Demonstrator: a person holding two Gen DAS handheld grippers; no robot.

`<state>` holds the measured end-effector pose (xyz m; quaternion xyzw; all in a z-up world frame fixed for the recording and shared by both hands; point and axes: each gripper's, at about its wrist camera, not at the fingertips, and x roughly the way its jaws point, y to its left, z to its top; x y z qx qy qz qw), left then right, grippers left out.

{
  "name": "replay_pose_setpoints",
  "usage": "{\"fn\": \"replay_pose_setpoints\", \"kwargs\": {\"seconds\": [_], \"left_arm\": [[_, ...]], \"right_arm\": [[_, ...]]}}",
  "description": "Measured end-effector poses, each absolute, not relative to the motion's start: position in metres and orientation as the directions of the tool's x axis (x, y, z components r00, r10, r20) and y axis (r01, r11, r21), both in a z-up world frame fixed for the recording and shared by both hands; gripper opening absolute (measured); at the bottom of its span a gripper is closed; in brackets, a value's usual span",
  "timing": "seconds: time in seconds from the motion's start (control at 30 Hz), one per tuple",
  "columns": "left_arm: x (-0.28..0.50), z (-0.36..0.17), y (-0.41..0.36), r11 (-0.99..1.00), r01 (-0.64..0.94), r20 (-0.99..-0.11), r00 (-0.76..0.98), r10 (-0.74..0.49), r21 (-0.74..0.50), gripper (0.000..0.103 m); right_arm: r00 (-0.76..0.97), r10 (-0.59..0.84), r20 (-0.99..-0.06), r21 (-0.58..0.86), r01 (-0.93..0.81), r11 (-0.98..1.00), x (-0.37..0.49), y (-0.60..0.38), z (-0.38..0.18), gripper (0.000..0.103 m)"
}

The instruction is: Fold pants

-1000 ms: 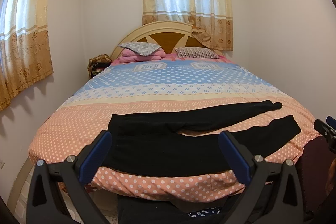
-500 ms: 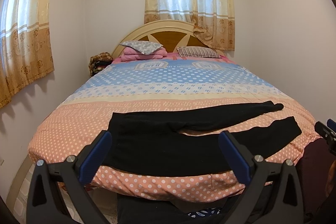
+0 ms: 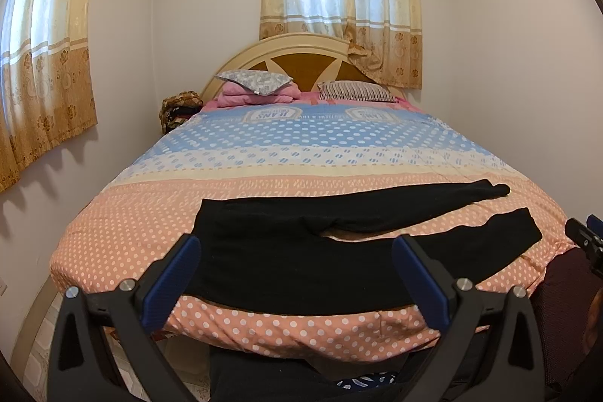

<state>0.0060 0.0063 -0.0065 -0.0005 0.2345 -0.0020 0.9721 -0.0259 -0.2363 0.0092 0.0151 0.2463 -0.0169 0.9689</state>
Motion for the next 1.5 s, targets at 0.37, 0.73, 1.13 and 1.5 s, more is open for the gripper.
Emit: {"fn": "replay_pose_setpoints", "kwargs": {"seconds": [0.37,0.73,1.13,1.5], "left_arm": [[0.008,-0.011,0.004,1.0,0.002,-0.468,0.884,-0.003,-0.004,0.103],[0.009,-0.012,0.005,1.0,0.0,-0.475,0.88,-0.005,-0.01,0.103],[0.015,-0.014,0.01,1.0,-0.002,-0.491,0.871,-0.007,-0.018,0.103],[0.052,-0.037,0.027,0.999,-0.024,-0.533,0.845,0.045,0.047,0.103]], "right_arm": [[0.876,-0.025,-0.482,0.022,0.041,0.999,-0.025,-0.237,0.008,0.102],[0.872,-0.023,-0.489,0.022,0.039,0.999,-0.024,-0.236,0.006,0.102],[0.866,-0.021,-0.499,0.022,0.037,0.999,-0.022,-0.234,0.003,0.102],[0.871,0.007,-0.492,0.006,-0.004,1.0,-0.003,-0.244,-0.015,0.102]]}}
